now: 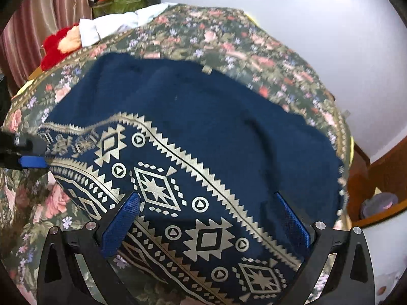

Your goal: Fold large clothes

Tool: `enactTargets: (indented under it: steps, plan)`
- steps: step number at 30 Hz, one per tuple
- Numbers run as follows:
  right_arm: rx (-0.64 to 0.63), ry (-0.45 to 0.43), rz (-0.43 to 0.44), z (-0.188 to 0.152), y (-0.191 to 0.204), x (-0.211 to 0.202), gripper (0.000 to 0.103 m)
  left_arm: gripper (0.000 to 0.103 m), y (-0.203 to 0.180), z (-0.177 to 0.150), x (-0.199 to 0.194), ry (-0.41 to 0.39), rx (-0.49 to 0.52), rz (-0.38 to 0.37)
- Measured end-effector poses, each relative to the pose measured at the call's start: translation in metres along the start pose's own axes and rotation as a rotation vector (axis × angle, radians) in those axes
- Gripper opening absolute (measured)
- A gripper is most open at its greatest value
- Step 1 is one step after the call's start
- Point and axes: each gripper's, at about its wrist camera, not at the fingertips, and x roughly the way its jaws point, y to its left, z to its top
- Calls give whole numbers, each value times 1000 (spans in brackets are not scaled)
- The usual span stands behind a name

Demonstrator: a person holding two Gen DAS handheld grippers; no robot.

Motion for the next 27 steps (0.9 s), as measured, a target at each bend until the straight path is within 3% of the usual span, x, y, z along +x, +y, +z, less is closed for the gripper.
enactTargets:
  steps: [4,8,13,15,18,20,24,27]
  plan:
    - [112,52,127,-5,-21,10,103,87,14,14,18,-8,-103,-97]
    - [144,69,197,-9,-29,16,103,81,14,35,26,-85,-124,-116]
    - [124,50,186,-14,-25,14,103,50,-1,56,40,-163,-71,16]
    - [130,56,198,-13,-26,13,103,35,-15,58,41,-207,0,113]
    - [140,80,192,-7,-27,7,103,24,-44,52,32,-270,111,207]
    - [145,59,203,1,-26,-2,103,21,-64,45,20,-315,179,244]
    - [181,-61,239,20,-17,-30,103,19,-93,33,-16,-396,222,206]
    - [159,-67,200,31,4,-26,103,19,-102,28,-41,-460,261,219]
